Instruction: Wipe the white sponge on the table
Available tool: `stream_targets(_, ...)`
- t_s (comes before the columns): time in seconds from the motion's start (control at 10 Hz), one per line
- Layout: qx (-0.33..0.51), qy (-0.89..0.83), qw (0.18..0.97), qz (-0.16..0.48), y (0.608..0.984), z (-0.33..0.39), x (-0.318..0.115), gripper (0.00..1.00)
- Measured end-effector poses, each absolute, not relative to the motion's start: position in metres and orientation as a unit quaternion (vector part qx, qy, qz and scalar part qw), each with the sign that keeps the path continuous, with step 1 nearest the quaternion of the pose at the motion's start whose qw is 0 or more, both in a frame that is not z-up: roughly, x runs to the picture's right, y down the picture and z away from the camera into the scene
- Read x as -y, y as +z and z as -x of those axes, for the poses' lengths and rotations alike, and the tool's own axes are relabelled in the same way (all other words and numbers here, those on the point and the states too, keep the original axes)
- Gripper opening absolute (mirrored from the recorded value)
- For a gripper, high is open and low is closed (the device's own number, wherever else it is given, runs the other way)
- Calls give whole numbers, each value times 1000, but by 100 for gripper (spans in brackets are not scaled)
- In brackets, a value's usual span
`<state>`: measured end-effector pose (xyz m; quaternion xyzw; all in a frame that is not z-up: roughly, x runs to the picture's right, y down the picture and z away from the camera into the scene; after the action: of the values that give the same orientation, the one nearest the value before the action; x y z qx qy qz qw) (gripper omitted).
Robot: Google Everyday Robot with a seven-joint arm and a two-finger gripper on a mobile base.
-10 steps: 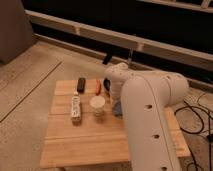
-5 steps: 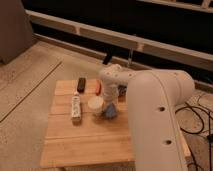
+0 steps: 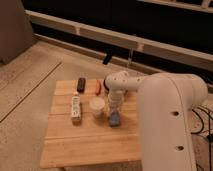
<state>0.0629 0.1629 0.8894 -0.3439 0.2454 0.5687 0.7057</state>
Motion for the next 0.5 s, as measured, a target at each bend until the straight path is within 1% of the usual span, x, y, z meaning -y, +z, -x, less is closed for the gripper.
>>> stream_targets(0.5,-286,581,688,328,885,-105,-167,0)
